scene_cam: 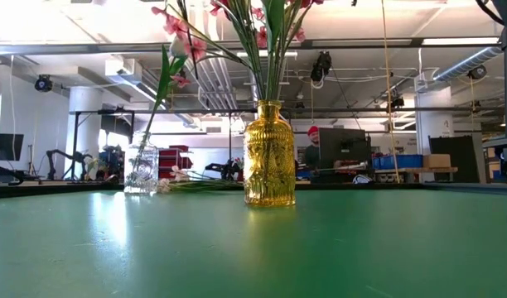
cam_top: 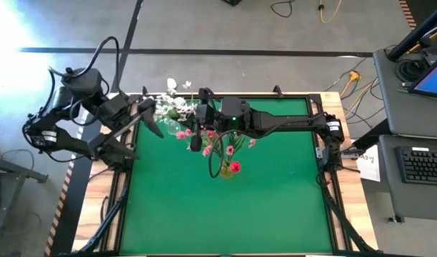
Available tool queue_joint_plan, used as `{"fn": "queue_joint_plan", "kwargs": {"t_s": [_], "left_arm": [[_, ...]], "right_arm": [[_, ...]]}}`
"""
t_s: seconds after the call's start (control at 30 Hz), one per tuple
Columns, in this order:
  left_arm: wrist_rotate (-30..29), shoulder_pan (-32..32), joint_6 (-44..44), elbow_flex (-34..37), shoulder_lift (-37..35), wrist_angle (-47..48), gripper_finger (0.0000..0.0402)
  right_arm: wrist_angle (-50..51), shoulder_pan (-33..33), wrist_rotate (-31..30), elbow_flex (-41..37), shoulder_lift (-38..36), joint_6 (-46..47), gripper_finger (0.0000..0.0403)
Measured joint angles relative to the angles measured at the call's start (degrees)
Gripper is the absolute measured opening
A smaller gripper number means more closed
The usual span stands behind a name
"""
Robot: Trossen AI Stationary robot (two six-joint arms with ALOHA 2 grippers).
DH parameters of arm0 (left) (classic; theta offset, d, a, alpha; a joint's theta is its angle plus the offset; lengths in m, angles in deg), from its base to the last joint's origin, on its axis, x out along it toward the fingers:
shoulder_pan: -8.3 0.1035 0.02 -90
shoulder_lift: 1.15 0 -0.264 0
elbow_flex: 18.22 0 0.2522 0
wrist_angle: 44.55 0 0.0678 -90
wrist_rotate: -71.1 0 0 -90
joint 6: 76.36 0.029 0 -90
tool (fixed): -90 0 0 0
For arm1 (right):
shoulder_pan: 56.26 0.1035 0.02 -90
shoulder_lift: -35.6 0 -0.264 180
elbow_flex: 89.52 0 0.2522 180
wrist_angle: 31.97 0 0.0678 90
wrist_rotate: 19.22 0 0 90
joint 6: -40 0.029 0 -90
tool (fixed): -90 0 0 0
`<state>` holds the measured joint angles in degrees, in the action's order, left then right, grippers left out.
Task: Sort flowers into vase by color
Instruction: Adjust the white flowers in the transparent vase
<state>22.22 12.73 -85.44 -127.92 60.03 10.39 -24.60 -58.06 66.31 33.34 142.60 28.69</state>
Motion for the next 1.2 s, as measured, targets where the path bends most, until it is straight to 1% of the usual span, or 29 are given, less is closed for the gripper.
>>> {"fn": "queue_joint_plan", "kwargs": {"t_s": [0.3, 0.57, 0.6, 0.77, 0.83, 0.93, 1.03, 1.1, 1.2], "left_arm": [[-0.1, 0.0, -1.0, 0.0, -1.5, 0.9, 0.0367], [0.1, 0.1, -0.9, -4.2, -1.9, 0.8, 0.0367], [0.1, 0.1, -0.1, -4.6, -1.9, 1.2, 0.0367], [-0.5, 0.1, 9.8, -5.0, -2.4, 7.6, 0.0367], [-3.8, 0.0, 12.0, -5.0, -3.0, 9.8, 0.0367], [-12.0, 0.1, 14.4, -5.0, -3.9, 14.1, 0.0367], [-18.2, 0.1, 15.9, -4.9, -4.7, 15.7, 0.0367], [-20.6, 0.1, 16.0, -4.8, -5.1, 15.7, 0.0367], [-21.1, 0.1, 17.2, -4.5, -5.8, 16.4, 0.0367]], "right_arm": [[-0.6, -0.5, 0.0, 0.0, 0.0, -0.7, 0.0018], [0.1, -1.5, -0.3, 0.0, -0.1, 0.1, 0.0018], [-0.1, -1.5, -0.3, 0.0, -0.1, 0.1, 0.0018], [-1.2, -1.3, -0.1, 0.0, -0.1, -0.2, 0.0018], [-1.6, -1.3, 0.0, 0.0, -0.2, -0.5, 0.0018], [-2.2, -1.4, -0.1, 0.0, -1.1, -1.5, 0.0018], [-2.5, -1.4, 0.0, 0.4, -2.8, -3.0, 0.0018], [-2.5, -1.4, 0.0, 1.3, -4.0, -3.7, 0.0018], [-2.7, -1.5, 0.6, 3.3, -5.3, -3.7, 0.0018]]}}
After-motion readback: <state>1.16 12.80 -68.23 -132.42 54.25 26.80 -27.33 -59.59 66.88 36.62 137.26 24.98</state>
